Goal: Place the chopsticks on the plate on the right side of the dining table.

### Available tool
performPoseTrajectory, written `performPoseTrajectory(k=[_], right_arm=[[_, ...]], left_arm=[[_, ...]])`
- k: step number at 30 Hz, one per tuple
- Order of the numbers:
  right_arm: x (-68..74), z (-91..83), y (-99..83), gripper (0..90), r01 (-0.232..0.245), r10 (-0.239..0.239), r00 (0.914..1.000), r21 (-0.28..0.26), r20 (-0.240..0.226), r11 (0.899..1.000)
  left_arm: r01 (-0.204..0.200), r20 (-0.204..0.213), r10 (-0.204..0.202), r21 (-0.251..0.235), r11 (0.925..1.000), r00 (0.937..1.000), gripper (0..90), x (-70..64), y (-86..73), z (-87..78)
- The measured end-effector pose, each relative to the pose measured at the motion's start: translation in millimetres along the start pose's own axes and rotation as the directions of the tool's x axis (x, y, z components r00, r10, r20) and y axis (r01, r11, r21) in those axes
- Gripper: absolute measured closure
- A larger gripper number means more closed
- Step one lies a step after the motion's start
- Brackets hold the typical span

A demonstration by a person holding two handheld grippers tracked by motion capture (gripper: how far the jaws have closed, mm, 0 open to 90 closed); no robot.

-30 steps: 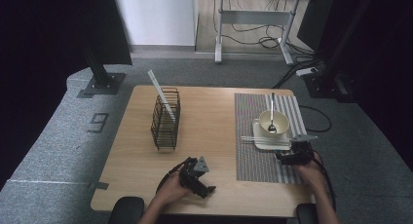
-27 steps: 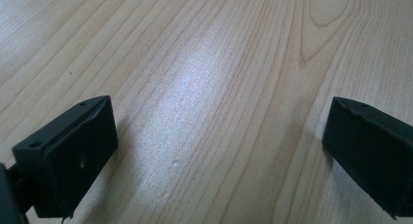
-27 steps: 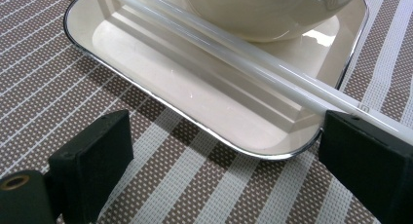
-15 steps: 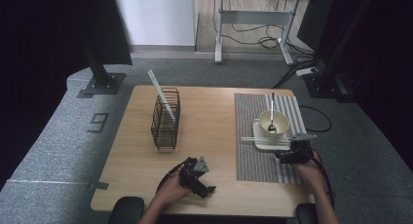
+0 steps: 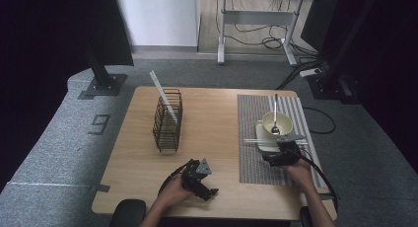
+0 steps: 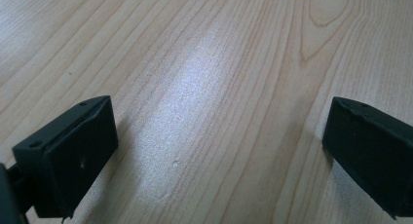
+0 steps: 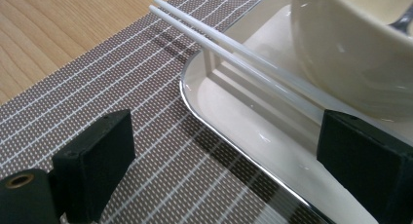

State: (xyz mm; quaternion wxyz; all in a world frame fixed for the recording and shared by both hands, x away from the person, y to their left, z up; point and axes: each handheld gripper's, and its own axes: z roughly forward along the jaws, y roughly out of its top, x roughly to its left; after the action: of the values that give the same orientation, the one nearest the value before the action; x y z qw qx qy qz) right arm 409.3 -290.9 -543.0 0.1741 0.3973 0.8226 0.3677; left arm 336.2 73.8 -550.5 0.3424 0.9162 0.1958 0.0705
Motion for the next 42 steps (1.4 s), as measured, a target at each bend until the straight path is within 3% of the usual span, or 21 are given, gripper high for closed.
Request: performPoseTrajectory(k=[42], right_arm=[[12.5, 18.0, 11.9, 8.6, 0.039, -0.039, 0.9987, -0.003, -0.034, 0.999]], left_arm=[[-0.002, 0.001, 0.002, 0.000, 1.0000, 1.0000, 0.0, 0.1, 0.1, 0.0]])
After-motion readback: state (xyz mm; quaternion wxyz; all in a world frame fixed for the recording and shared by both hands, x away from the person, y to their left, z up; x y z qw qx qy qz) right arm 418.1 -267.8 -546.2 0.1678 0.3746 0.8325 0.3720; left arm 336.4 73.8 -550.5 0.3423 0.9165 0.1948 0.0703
